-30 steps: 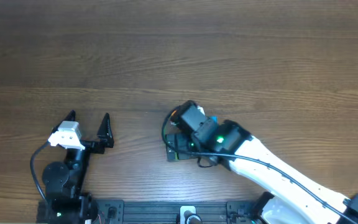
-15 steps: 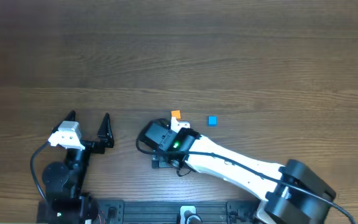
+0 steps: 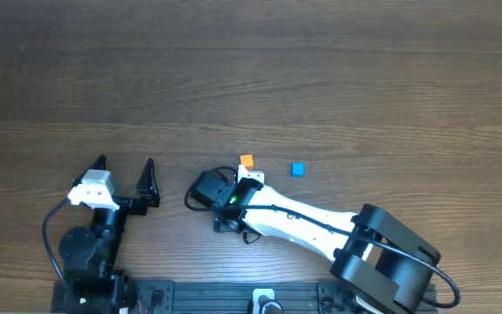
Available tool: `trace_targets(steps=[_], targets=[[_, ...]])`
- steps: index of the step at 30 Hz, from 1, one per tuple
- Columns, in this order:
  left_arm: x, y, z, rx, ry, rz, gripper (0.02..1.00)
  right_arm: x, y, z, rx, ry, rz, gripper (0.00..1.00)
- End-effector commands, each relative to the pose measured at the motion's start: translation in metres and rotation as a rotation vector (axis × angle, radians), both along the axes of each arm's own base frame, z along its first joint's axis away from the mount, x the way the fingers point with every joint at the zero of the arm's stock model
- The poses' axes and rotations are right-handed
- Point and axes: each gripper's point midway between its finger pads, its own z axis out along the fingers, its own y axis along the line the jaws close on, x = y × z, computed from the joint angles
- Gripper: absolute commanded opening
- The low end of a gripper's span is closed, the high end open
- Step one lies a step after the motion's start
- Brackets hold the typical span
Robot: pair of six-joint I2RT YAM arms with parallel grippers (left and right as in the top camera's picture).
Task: Stack Cubes
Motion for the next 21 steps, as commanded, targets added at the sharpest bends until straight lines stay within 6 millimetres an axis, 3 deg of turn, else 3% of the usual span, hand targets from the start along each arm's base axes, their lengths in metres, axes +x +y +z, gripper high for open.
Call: trace_targets(steps=[1,3,21], targets=[[-0.0001,-0.0004,-0.0016,0.014,0.000,-0.005,1.000,0.0062,0.0027,0.0002,-0.011,-0.025,-0.013,0.855],[-0.0001,-0.0004,-0.0016,0.014,-0.001,-0.005,1.000,0.0059,0.0024,-0.0006,-0.013,-0.023,-0.013,0.805],[-0.0001,-0.0004,-0.0016,0.014,0.000,-0.005,1.000,0.0025,0.0053,-0.0022,-0.014,-0.023,0.002,0.669]])
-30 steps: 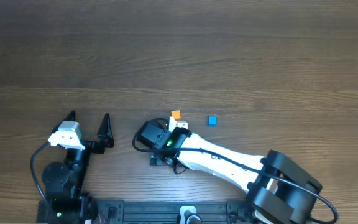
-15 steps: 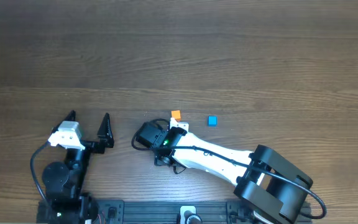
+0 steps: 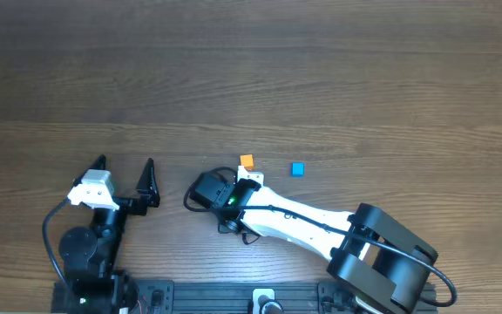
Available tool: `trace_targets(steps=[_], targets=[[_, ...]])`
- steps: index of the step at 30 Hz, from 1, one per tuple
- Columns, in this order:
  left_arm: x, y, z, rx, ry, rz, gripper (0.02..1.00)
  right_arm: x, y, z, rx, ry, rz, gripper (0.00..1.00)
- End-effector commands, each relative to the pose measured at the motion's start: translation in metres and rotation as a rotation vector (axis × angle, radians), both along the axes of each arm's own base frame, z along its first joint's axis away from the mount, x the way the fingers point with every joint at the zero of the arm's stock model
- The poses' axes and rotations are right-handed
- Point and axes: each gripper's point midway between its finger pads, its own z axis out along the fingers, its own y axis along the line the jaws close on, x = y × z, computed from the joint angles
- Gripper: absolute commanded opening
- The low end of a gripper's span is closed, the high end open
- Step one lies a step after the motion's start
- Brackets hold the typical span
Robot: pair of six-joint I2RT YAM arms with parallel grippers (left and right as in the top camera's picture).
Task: Stack Cubes
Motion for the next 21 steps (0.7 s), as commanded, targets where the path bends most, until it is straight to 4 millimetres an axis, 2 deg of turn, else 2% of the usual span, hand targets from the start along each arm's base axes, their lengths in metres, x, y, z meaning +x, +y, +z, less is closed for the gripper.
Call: trace_targets(steps=[1,15,21], targets=[[-0.0001,-0.0004,-0.0016,0.014,0.000,-0.005,1.000,0.0029,0.0053,0.0010,-0.007,-0.024,0.006,0.663],[-0.0001,-0.0004,-0.0016,0.014,-0.001,-0.005,1.000,-0.0006,0.0049,-0.0056,-0.023,-0.011,0.014,0.575],[-0.0001,-0.0004,-0.0016,0.014,0.000,-0.005,1.000,0.0011,0.0106,-0.0079,-0.001,-0.013,0.014,0.546]])
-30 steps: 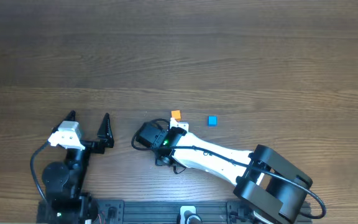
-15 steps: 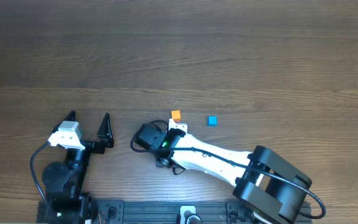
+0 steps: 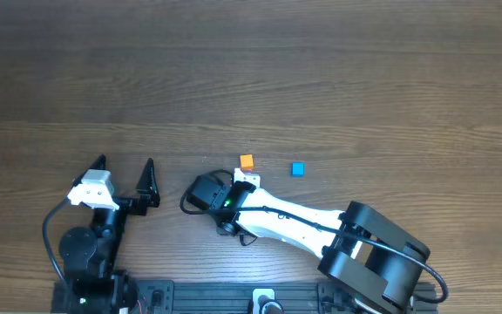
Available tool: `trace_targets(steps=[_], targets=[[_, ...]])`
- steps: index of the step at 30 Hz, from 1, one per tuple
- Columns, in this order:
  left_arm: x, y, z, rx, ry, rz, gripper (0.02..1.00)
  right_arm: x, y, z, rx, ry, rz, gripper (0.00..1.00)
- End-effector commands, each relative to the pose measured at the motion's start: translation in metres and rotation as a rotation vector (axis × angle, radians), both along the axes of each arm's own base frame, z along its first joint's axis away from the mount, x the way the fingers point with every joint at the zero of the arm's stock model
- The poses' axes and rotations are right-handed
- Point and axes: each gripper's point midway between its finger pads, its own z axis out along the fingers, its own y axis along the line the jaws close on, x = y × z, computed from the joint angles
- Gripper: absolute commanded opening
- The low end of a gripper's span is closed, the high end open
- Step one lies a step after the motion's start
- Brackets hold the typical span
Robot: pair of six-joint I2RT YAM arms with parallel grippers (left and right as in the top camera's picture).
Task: Stack Cubes
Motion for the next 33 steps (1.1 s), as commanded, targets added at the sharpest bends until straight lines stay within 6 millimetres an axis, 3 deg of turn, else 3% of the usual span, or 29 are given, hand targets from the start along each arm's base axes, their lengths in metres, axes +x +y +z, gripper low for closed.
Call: trace_targets(steps=[1,23,33], targets=[[-0.0001,-0.0004,-0.0016,0.014,0.000,-0.005,1.000,0.0038,0.0057,0.0002,0.006,-0.017,-0.002,0.544],[-0.0001,-0.0004,-0.0016,0.014,0.000,-0.005,1.000,0.0103,0.0025,0.0025,0.011,-0.022,-0.016,0.397],[-0.0001,-0.0004,-0.0016,0.014,0.000,-0.005,1.000,0.0111,0.0023,0.0026,0.012,-0.022,-0.019,0.253]])
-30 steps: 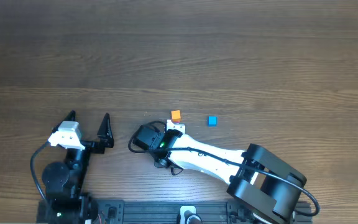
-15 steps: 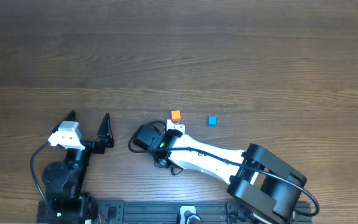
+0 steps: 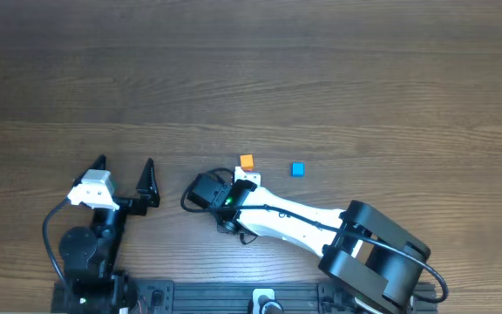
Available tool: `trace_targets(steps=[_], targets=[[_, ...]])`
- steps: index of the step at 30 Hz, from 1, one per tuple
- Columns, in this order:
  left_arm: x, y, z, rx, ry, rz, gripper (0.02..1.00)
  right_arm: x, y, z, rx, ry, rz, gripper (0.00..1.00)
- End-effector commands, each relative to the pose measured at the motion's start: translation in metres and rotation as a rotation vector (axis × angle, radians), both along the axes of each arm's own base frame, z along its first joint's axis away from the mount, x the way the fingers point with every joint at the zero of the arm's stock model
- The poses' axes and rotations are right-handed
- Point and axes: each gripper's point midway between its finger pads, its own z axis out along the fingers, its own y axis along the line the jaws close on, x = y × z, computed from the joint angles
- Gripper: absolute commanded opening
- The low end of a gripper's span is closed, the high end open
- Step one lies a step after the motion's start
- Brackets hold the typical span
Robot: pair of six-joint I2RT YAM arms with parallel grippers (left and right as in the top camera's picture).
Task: Stack Cubes
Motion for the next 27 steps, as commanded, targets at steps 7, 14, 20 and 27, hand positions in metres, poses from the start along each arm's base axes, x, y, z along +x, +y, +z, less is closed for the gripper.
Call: trace_targets(steps=[7,14,20,27], targets=[[0.000,0.000,-0.002,0.014,0.000,-0.005,1.000,0.008,0.004,0.010,0.020,-0.032,-0.007,0.194],[0.000,0.000,-0.002,0.014,0.000,-0.005,1.000,0.013,-0.004,0.049,0.037,-0.090,-0.016,0.189],[0.000,0.000,-0.002,0.014,0.000,-0.005,1.000,0.032,-0.015,0.114,-0.008,-0.164,-0.010,0.185],[0.000,0.000,-0.002,0.014,-0.001,-0.005,1.000,0.074,-0.014,0.160,-0.025,-0.176,0.009,0.161]])
